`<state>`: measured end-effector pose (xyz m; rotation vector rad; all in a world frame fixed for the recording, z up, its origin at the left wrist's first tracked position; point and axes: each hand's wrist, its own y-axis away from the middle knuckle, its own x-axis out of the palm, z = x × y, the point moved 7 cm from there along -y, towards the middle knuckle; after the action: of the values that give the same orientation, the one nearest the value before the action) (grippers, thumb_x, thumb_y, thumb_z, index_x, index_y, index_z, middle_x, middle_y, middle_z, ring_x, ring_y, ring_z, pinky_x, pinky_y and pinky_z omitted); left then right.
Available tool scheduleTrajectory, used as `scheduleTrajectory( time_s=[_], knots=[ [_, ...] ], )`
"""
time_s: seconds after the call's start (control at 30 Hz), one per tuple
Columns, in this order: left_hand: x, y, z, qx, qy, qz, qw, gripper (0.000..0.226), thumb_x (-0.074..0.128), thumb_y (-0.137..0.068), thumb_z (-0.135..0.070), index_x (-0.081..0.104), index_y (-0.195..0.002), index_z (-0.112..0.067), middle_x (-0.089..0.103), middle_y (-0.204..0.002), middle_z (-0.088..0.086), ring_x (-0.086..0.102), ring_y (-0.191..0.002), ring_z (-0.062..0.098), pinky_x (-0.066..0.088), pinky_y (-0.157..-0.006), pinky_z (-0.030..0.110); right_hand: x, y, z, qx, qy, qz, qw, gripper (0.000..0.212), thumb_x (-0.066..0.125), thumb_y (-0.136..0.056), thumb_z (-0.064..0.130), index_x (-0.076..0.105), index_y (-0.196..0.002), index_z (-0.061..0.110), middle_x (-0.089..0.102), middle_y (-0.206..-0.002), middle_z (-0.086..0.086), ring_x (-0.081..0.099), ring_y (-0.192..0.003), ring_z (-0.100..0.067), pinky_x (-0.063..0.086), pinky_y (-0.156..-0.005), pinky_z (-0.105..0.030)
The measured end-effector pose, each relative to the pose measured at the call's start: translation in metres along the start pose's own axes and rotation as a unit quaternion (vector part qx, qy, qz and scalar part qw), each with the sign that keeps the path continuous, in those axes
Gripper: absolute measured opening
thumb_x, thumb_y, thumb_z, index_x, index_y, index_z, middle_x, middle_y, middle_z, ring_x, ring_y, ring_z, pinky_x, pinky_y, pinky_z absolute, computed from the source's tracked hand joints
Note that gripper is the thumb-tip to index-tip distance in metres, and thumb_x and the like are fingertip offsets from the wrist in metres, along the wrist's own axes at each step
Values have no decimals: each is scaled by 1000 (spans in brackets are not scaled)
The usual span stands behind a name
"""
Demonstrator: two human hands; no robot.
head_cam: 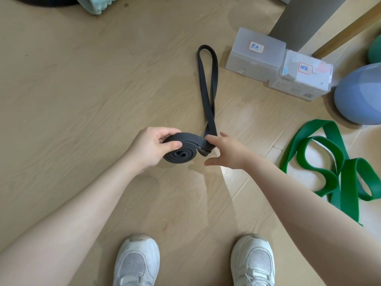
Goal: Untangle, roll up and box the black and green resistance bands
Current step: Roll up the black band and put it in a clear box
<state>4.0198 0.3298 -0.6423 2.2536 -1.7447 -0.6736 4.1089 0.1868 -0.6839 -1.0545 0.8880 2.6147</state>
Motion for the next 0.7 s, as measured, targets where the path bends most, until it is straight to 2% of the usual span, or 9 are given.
scheduleTrajectory(
  time_s=[0.07, 0.17, 0.27, 0.33, 0.37, 0.43, 0.53, 0.63, 0.7],
  knots=[
    [-3, 3, 4, 0, 30, -24, 999, 33, 64, -83, -2, 64, -89, -34, 68, -74, -27, 64, -78, -9, 47, -72, 5, -8, -5, 3, 1, 60, -14, 998, 32, 67, -82, 20, 49, -106, 10, 55, -86, -4, 52, -82, -24, 43, -77, -36],
    [-9, 2, -2, 9, 69, -48, 996, 33, 63, -84, -3, 64, -89, -35, 71, -78, -23, 65, -80, -6, 47, -74, 7, -40, 2, 4, 8, 165, -111, 980, 16, 52, -87, 18, 47, -100, 10, 54, -85, -7, 56, -75, -29, 47, -58, -39],
    [6, -7, -33, 29, 87, -13, 996, 28, 61, -86, -3, 66, -94, -29, 72, -85, -13, 65, -81, 0, 48, -79, 11, -87, 32, 3, 44, 209, -188, 959, 18, 48, -90, 21, 50, -103, 10, 53, -94, -6, 53, -79, -29, 39, -54, -34],
    [25, -14, -64, 44, 88, 25, 995, 25, 60, -87, -4, 66, -100, -25, 70, -91, -8, 64, -81, 1, 48, -83, 16, -122, 65, -3, 94, 210, -222, 948, 19, 49, -89, 23, 49, -103, 10, 55, -89, -6, 53, -80, -30, 35, -56, -31],
    [35, -18, -81, 53, 93, 41, 993, 25, 59, -87, -4, 65, -102, -24, 70, -91, -7, 64, -79, 0, 48, -83, 16, -141, 84, -7, 117, 172, -250, 946, 17, 51, -88, 22, 50, -102, 12, 57, -84, -5, 54, -77, -28, 36, -57, -31],
    [51, -27, -117, 72, 110, 64, 989, 25, 57, -89, -4, 64, -107, -18, 68, -89, -8, 63, -73, -4, 47, -75, 13, -174, 120, -13, 142, -12, -305, 942, 11, 60, -85, 20, 53, -93, 15, 63, -76, -3, 59, -69, -23, 45, -58, -32],
    [63, -37, -171, 70, 156, 63, 983, 25, 53, -91, -5, 60, -114, -13, 65, -87, -7, 61, -67, -3, 46, -58, 9, -214, 163, -17, 140, -247, -347, 894, 13, 69, -81, 13, 59, -80, 22, 64, -72, -3, 62, -68, -19, 52, -69, -34],
    [69, -37, -215, 77, 181, 70, 978, 25, 50, -93, -6, 58, -114, -15, 62, -85, -4, 61, -61, -3, 45, -51, 10, -239, 189, -13, 129, -330, -365, 861, 18, 70, -79, 8, 61, -86, 21, 58, -73, -1, 55, -64, -15, 52, -66, -30],
    [71, -34, -235, 90, 182, 82, 976, 24, 49, -93, -5, 59, -114, -14, 64, -86, -3, 61, -68, 4, 47, -53, 11, -255, 200, -11, 127, -317, -403, 849, 19, 71, -80, 13, 60, -88, 27, 56, -75, 2, 51, -62, -12, 47, -60, -25]
  ],
)
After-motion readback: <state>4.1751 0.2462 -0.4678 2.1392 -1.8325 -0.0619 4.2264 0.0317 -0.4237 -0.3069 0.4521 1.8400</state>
